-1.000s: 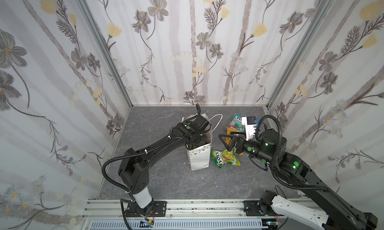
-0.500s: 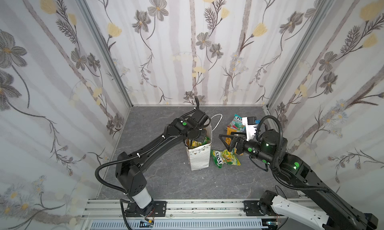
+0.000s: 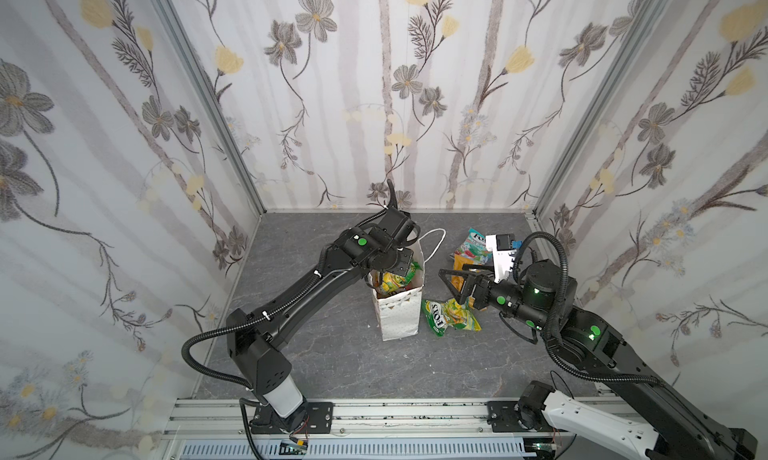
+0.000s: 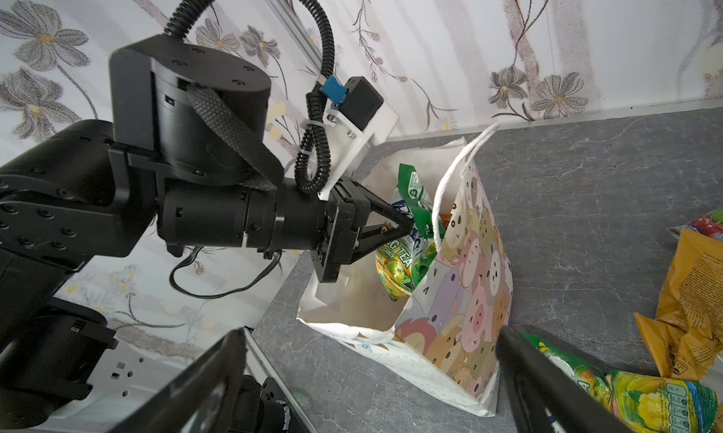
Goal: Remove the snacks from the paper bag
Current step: 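Lift the green pack up out of the bag with the left gripper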
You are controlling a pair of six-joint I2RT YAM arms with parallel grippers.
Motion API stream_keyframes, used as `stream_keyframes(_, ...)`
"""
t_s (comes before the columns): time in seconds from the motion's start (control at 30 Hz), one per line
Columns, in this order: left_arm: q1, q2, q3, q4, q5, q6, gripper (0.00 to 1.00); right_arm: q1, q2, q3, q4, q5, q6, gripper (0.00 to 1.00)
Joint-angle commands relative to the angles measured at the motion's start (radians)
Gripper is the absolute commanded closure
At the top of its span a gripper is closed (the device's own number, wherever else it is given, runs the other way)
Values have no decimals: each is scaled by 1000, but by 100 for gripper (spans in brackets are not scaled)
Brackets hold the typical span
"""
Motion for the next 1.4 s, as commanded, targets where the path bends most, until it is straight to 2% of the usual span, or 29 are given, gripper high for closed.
stream_keyframes(0.0,0,-20,34,-3,-38,18,100,0,2,3,23,14,12,1)
stream_keyframes(0.33,0,-69,117,-10,-45,48,100,0,-16,35,51,72,4,1)
stream_keyframes(0.57,-1,-140,141,39,13,37,100,0,-18,53,149,69,-7,1)
stream_keyframes(0.8,-20,-187,152,91,92,5,100,25,79,121,178,26,-64,1)
stream_keyframes(1.03,-65,-202,171,106,88,-1,100,87,178,182,199,26,-96,1)
stream_keyframes(1.23,-105,-191,206,96,71,5,100,87,236,182,232,-20,-80,8)
stream_keyframes(1.37,-128,-187,219,96,68,6,100,87,259,179,244,-37,-75,21)
